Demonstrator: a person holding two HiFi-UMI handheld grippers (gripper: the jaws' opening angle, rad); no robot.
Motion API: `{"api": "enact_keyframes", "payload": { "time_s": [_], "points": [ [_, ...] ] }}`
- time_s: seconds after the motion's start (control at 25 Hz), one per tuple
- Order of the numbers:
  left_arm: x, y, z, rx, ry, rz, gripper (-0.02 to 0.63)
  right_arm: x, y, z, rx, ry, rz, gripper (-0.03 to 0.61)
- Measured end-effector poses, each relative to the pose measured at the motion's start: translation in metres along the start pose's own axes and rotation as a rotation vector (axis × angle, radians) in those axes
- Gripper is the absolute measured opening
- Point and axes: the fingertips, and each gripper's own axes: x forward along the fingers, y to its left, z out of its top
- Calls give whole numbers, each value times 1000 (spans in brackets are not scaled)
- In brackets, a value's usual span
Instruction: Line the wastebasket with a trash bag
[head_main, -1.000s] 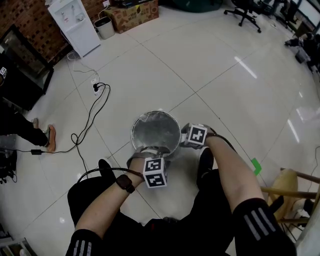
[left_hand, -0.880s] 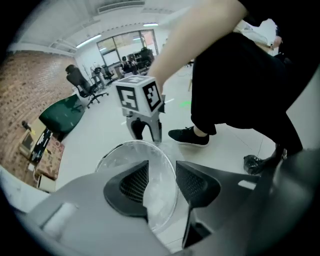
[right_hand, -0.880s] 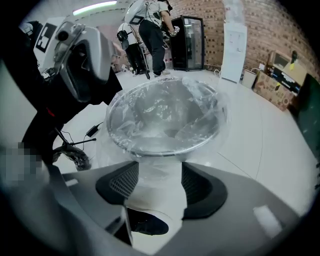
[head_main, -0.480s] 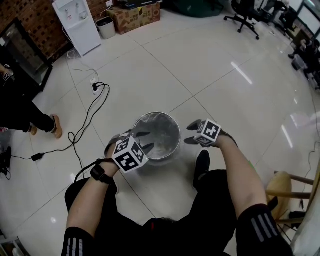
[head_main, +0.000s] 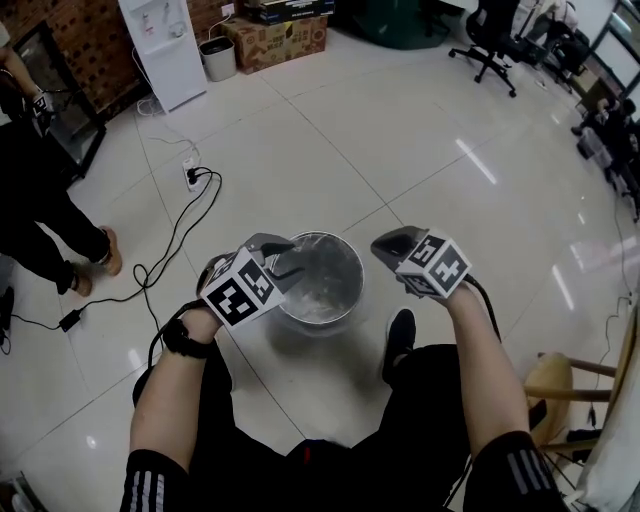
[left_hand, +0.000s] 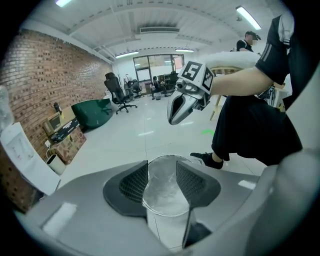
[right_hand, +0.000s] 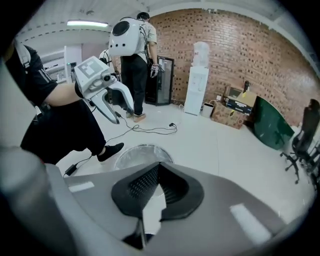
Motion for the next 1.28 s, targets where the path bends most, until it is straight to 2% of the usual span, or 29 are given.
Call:
{"api": "enact_keyframes", "payload": {
  "time_s": [0.24, 0.44, 0.52, 0.8, 1.0, 1.28],
  "points": [
    [-7, -5, 6, 0, -29, 3, 170, -16, 23, 49, 80, -202, -13, 6],
    [-5, -6, -5, 3, 4, 9, 170, 12, 23, 40, -19, -114, 4, 6],
    [-5, -6, -11, 14, 25, 5, 170, 12, 19, 42, -22, -107, 16, 6],
    [-3, -4, -13, 19, 28, 9, 170, 9, 24, 54, -41, -145, 47, 6],
    [-1, -6, -9, 19, 27, 11, 170, 11, 28, 48, -41, -137, 59, 6],
    [-8, 2, -10, 13, 16, 18, 170, 11, 26, 58, -37, -154, 52, 6]
  ]
}}
